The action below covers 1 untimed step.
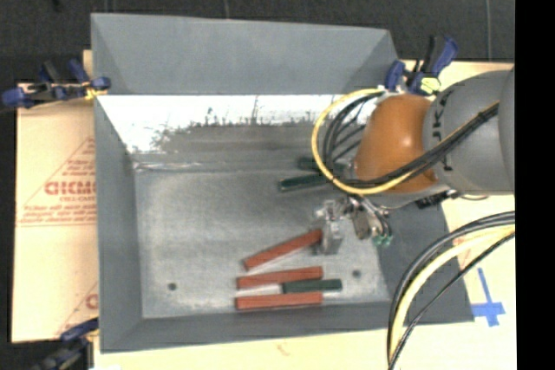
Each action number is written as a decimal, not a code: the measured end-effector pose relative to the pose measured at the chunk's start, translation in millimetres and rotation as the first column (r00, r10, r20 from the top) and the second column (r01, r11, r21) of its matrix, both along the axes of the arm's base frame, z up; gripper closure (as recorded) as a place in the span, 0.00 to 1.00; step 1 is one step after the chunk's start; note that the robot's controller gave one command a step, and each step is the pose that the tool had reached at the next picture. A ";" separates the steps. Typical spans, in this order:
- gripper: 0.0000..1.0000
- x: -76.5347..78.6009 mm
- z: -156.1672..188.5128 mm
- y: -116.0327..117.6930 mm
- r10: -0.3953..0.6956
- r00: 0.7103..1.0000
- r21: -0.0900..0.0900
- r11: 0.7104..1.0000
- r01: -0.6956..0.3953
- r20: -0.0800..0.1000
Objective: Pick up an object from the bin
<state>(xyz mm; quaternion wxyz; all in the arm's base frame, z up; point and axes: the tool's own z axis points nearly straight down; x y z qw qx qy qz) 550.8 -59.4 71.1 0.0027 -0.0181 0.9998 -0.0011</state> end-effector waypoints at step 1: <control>1.00 -0.5 1.1 0.2 0.000 1.000 0.000 1.000 0.000 -0.001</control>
Offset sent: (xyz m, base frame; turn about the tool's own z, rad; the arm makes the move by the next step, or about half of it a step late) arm -0.0079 0.0603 0.0964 -0.0367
